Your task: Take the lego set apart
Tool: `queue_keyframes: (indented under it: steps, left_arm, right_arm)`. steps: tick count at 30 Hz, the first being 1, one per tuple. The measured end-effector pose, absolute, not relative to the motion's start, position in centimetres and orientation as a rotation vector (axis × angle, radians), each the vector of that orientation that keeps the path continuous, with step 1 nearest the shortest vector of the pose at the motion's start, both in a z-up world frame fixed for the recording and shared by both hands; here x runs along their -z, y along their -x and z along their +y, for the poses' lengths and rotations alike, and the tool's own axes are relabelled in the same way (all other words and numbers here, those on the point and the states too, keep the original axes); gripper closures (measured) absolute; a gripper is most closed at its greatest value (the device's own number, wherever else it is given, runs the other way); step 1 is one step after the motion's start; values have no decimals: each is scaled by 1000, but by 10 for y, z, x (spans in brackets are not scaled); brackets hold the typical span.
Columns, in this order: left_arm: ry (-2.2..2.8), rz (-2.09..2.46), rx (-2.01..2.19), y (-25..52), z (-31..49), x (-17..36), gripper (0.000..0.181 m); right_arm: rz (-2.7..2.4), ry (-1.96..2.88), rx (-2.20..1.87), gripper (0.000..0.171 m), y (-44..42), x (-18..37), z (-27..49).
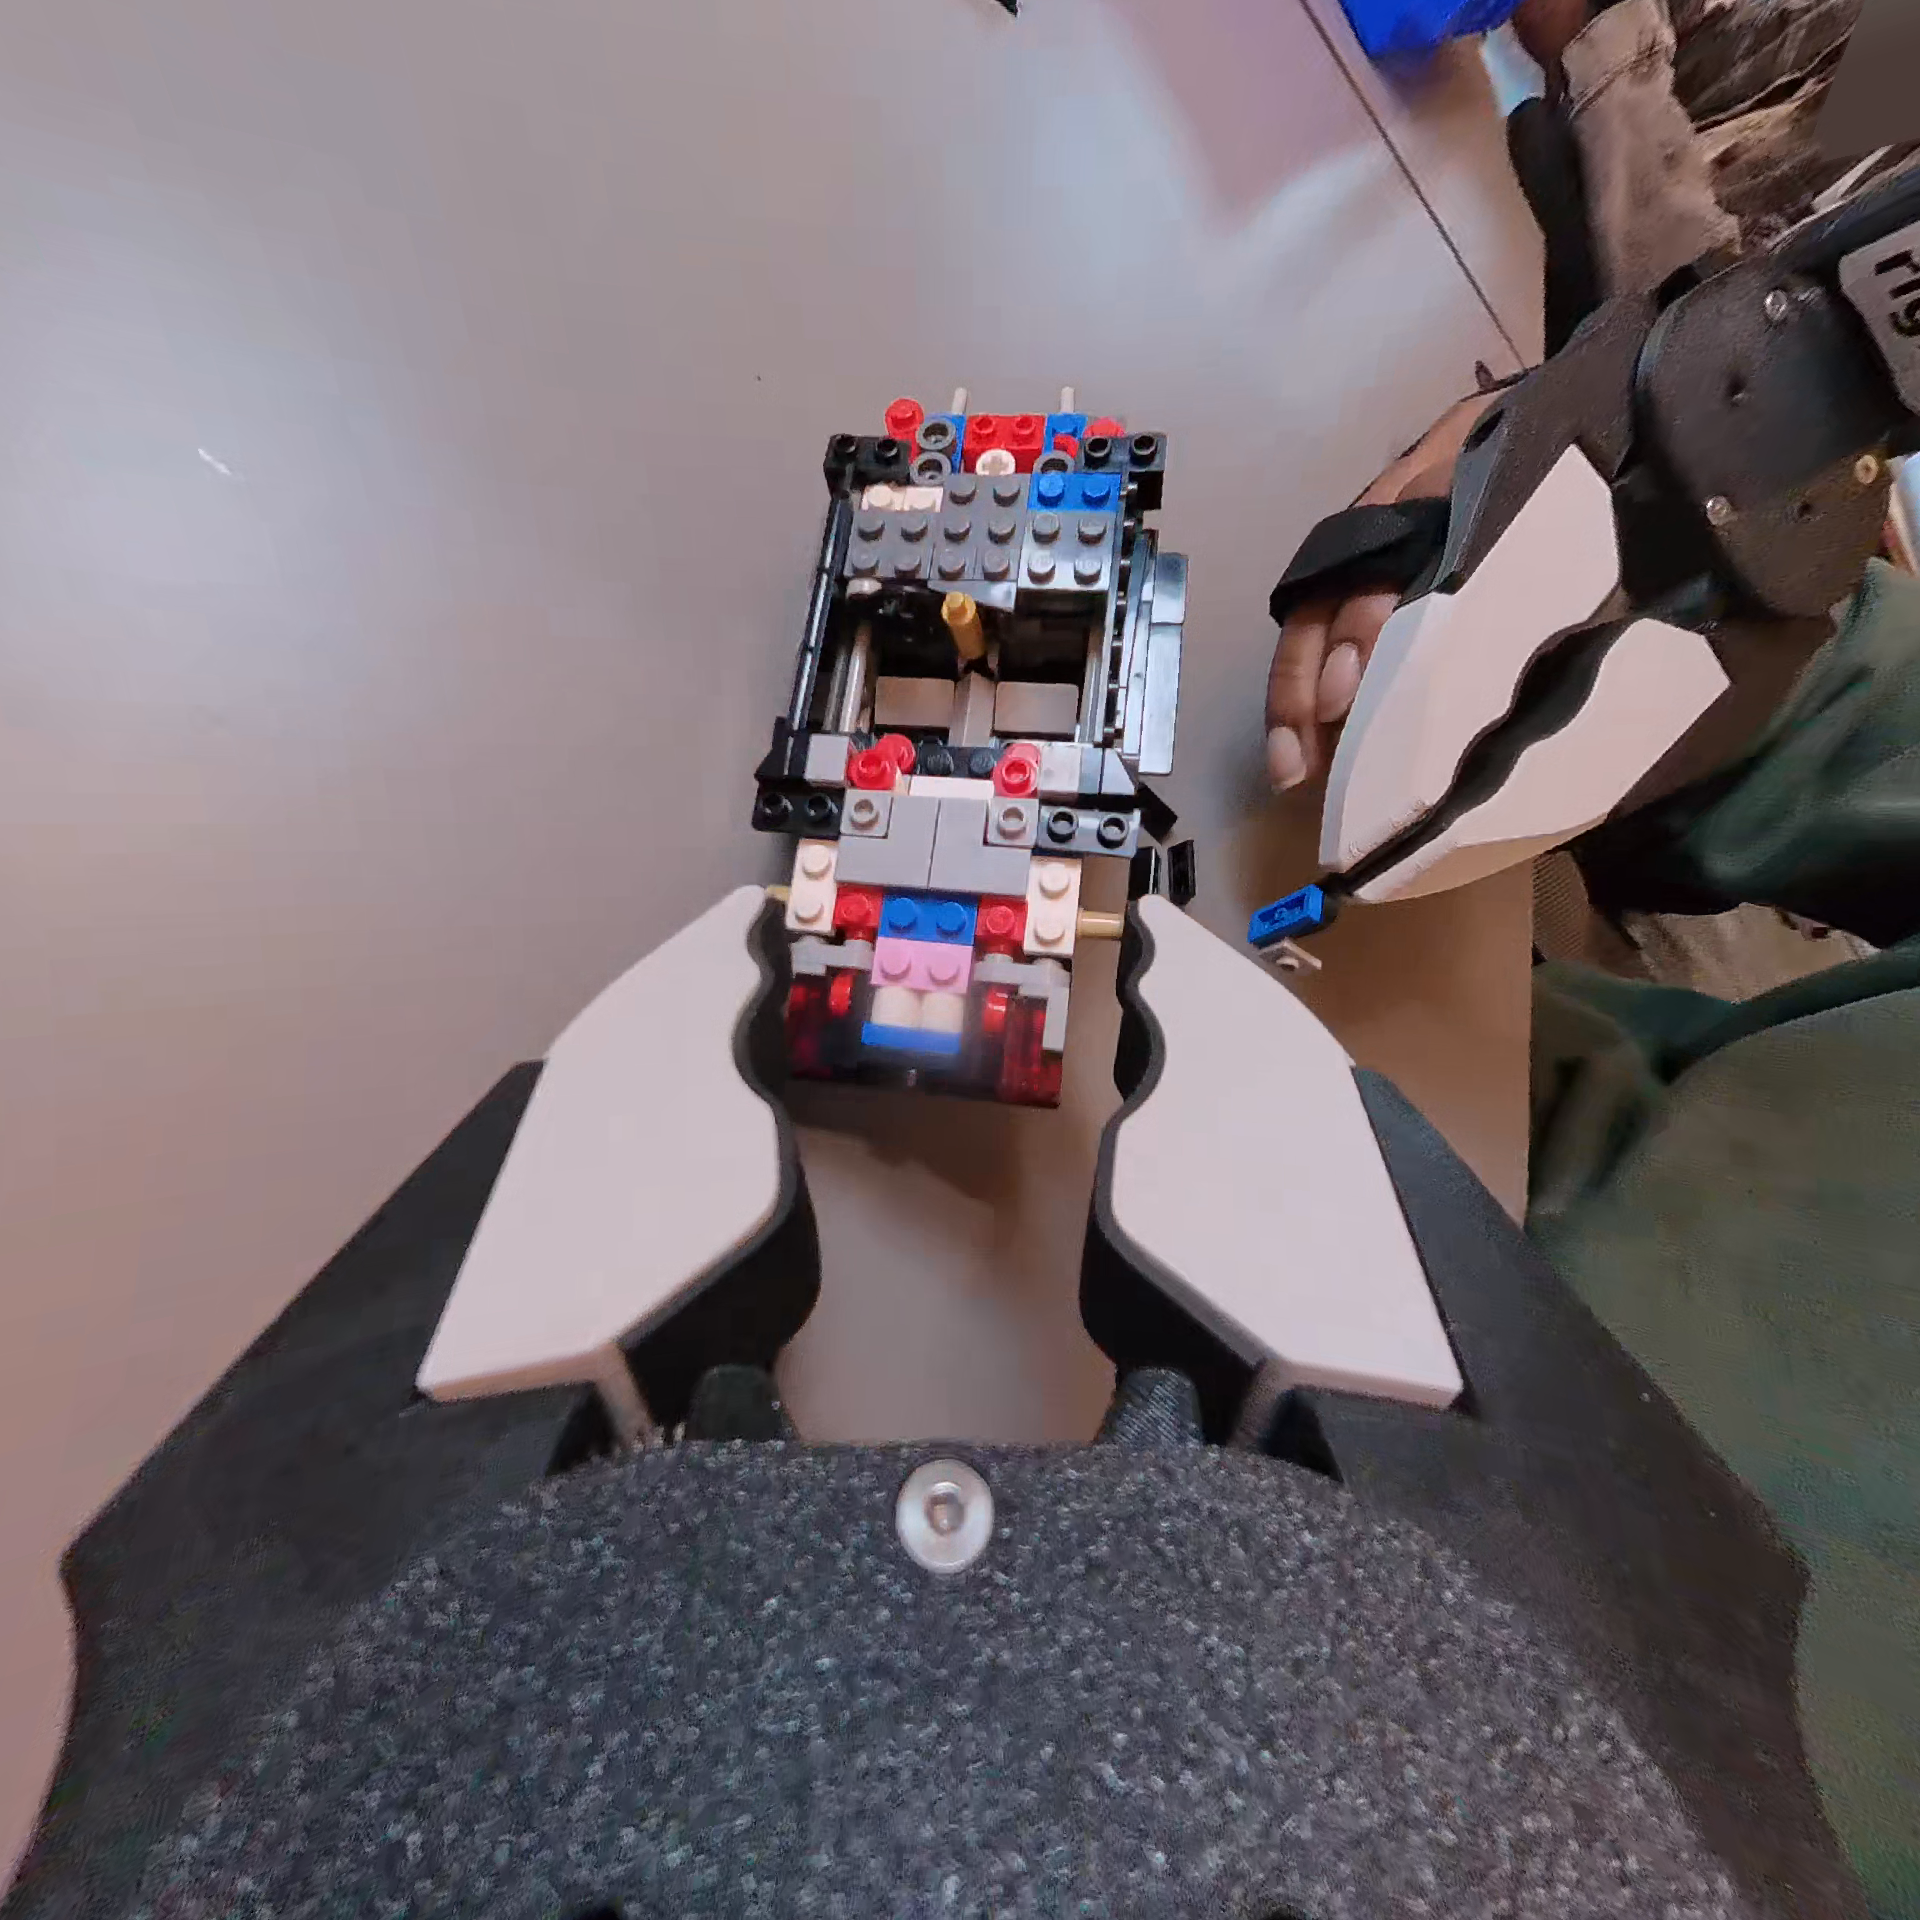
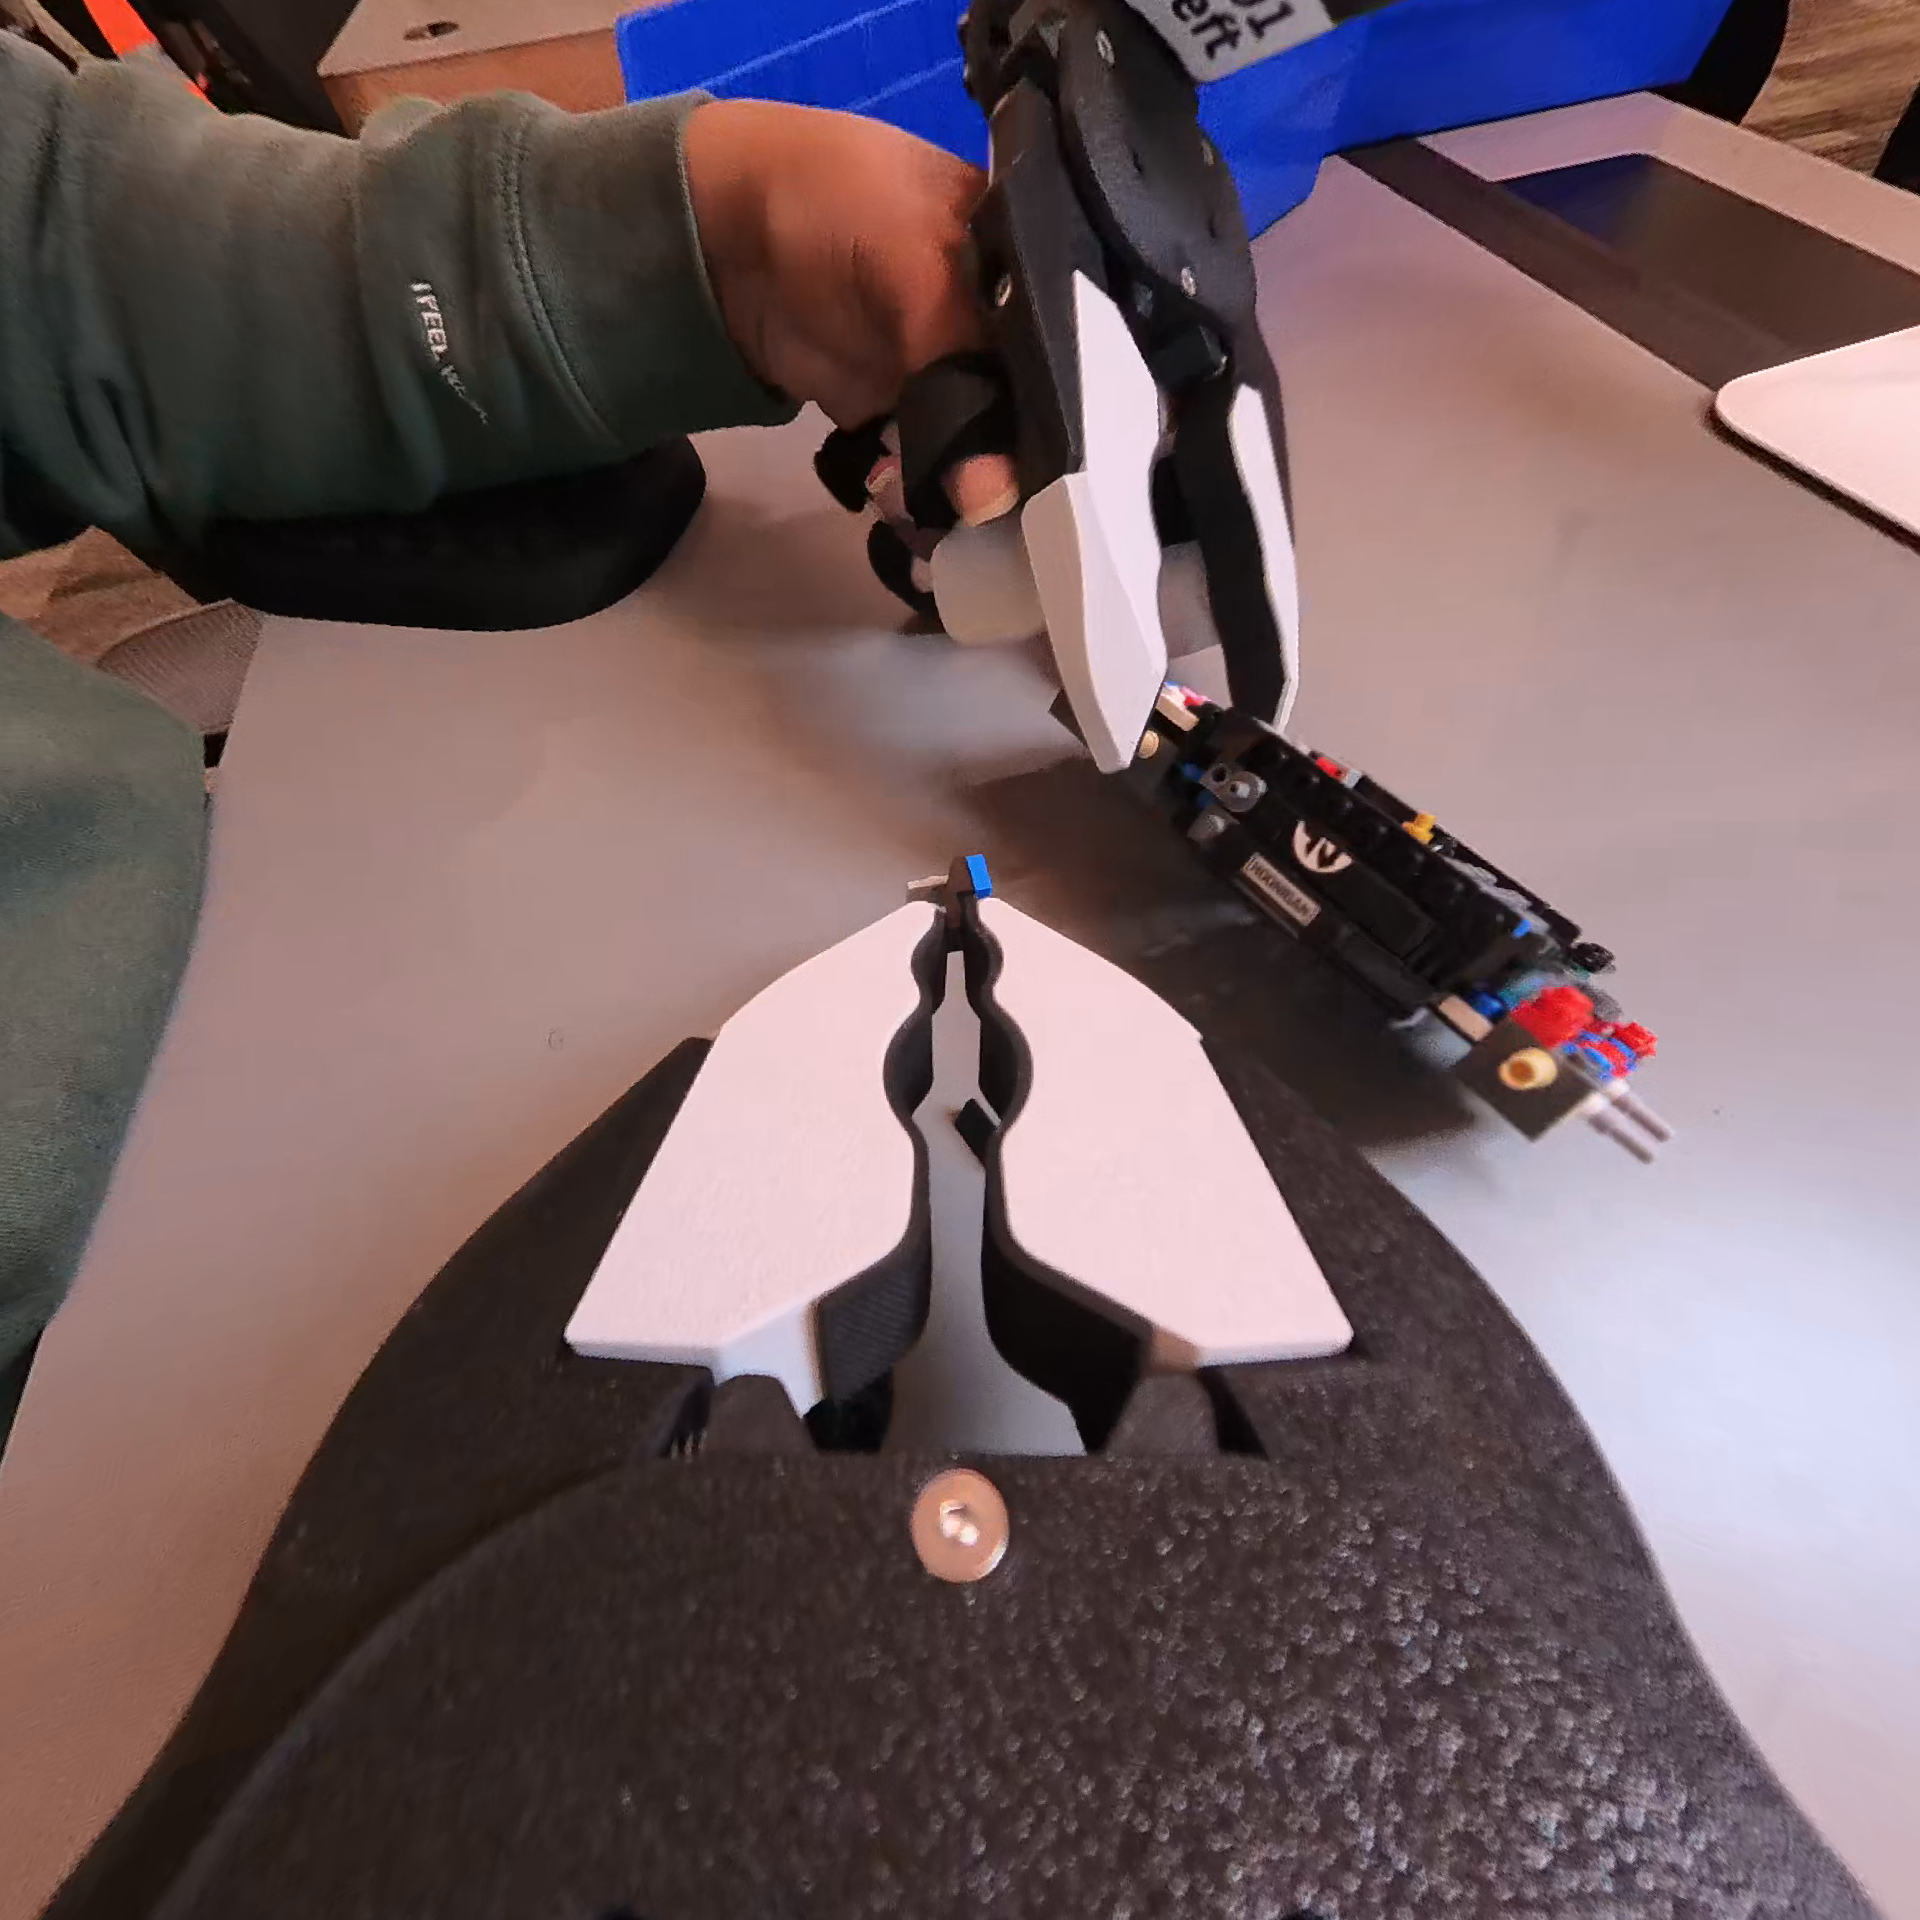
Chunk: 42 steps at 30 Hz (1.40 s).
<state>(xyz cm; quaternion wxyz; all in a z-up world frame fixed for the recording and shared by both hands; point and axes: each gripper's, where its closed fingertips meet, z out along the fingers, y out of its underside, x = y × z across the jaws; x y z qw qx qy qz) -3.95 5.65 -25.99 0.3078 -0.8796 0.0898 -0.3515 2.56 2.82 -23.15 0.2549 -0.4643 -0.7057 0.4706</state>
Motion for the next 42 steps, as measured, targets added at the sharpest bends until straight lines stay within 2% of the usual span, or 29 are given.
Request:
queue_keyframes:
  steps: [7,12,17,24,27,30,34,39,42]
  left_arm:
    - [2309,270,876,39,58,258,121]
    - [2345,582,421,43,54,273,121]
    - [2314,729,189,49,53,280,121]
    - [2277,779,108,54,51,282,120]
    - [2249,789,104,55,44,274,114]
    - [2153,751,189,47,37,251,121]
    - [1985,792,424,11,26,227,142]
    - [1887,877,565,-30,16,223,145]
    - [1894,872,535,-36,19,224,158]
  right_arm:
    - [-1910,1272,-1294,168,-25,232,30]
    - [-1911,1271,-1268,168,-26,235,33]
    - [-1912,1276,-1265,168,-25,237,34]
    - [-1909,1285,-1255,168,-25,239,36]
    - [-1895,1286,-1251,168,-24,239,37]
    - [-1854,1272,-1259,168,-22,233,40]
    - [-1795,1177,-1364,168,-23,214,32]
    - [-1799,1112,-1410,168,-26,207,22]
    - [-1799,1113,-1429,168,-27,206,21]
